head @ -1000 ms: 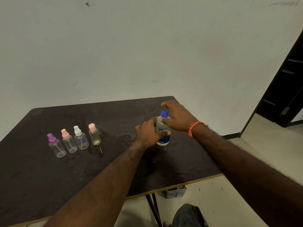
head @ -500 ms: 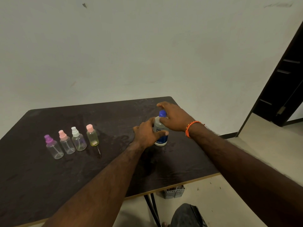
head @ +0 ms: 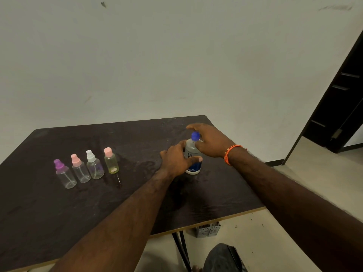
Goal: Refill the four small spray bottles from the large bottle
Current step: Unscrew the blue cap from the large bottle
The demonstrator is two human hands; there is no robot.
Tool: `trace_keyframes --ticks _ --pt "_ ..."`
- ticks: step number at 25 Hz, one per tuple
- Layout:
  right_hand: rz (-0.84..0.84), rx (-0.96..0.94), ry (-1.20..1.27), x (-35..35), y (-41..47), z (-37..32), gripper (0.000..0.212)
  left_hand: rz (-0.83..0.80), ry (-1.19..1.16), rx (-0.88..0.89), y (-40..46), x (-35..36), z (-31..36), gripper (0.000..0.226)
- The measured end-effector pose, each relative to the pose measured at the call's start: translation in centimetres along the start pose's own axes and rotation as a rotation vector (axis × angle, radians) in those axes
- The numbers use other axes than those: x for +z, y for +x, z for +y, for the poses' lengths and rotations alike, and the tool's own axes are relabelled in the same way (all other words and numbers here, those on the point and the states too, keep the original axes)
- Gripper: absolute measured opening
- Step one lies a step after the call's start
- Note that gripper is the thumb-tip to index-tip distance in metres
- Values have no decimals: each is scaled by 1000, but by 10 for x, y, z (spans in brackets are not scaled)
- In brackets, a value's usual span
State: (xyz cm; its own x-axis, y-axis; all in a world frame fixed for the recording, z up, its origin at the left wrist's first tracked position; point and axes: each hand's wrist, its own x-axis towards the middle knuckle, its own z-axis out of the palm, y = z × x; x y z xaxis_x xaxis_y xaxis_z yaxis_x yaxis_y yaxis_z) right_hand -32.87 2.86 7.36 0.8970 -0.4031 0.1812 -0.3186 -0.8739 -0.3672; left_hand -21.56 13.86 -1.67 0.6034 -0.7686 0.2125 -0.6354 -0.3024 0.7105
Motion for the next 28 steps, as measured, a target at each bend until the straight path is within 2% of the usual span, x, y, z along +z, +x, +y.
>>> trace_keyframes --ticks 3,5,7,9,12,14,17,20,25,28 --pt "98 66 -14 2 1 2 40 -7 5 -10 0 1 0 71" --pt "89 41 -3 1 1 3 31 -10 1 -16 0 0 1 73" --pt "61 -12 60 -1 -2 4 31 -5 -6 -17 0 0 0 74" --pt "104 -17 167 -7 -8 8 32 0 -10 -14 0 0 0 75" --pt "243 37 223 -11 -15 25 33 13 -11 -5 -2 1 0 74" --pt "275 130 209 -3 -22 43 35 32 -9 -3 -2 2 -1 73" --pt "208 357 143 28 -40 76 38 25 -3 -4 -1 2 -1 74" --pt "84 492 32 58 -55 105 35 6 -22 -6 1 3 -5 76" --pt "97 539 -63 73 -59 123 40 -13 -31 -1 3 6 -8 78" --pt "47 523 -112 68 -60 120 62 -84 -125 -12 5 8 -13 90"
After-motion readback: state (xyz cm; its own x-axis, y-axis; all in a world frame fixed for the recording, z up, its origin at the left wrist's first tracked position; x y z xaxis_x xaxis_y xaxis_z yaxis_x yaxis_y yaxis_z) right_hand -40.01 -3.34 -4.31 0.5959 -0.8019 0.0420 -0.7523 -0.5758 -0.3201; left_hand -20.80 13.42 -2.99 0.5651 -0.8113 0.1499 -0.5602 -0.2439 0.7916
